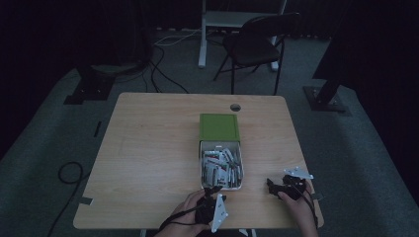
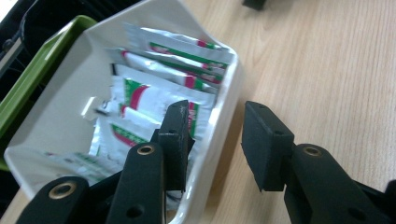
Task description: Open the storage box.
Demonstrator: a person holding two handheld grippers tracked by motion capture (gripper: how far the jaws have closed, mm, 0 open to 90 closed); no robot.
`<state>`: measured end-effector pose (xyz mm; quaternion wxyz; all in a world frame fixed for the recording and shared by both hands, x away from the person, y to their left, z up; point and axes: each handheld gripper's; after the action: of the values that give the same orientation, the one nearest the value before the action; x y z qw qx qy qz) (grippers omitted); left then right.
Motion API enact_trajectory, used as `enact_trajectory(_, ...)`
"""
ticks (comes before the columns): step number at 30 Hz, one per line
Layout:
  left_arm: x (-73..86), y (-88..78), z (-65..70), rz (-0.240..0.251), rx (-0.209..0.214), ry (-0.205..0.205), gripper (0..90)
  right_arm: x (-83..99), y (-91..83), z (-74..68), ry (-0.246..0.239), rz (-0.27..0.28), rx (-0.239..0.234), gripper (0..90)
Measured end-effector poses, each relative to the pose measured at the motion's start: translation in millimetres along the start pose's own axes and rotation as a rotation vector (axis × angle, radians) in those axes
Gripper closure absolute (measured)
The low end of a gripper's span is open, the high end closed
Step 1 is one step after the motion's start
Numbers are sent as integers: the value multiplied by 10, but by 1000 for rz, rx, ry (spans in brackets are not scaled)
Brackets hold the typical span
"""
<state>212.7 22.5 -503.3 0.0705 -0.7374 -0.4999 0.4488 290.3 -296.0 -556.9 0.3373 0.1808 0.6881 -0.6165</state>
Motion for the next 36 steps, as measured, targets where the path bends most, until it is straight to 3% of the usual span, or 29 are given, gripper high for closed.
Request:
enact_trajectory(5,29,-63,-92,31,26,-64,627,0,0,0,0,0,0,118)
enact_trajectory(11,98,-100,-173,81,92,-134,627,0,0,0,0,0,0,118)
enact_trajectory(18,199,-156,-226,110,124,-179,626,0,1,-1,1,1,0,118)
enact_trajectory(24,301,-208,-294,126,142,-214,626,0,1,-1,1,1,0,119)
enact_trajectory(32,497,-298,-429,131,110,-275,626,0,1,0,0,1,0,118)
enact_trajectory(36,589,-343,-490,138,115,-287,625,1,1,0,-1,1,0,118)
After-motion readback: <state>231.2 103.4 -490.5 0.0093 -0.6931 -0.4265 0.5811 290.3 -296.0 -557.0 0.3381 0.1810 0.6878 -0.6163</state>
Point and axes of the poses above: each handheld gripper's, and its own axes: y roughly forward along the jaws, x roughly out of its underside, z roughly to its right, and after that the axes turned 3 degrees about -z, right-handed
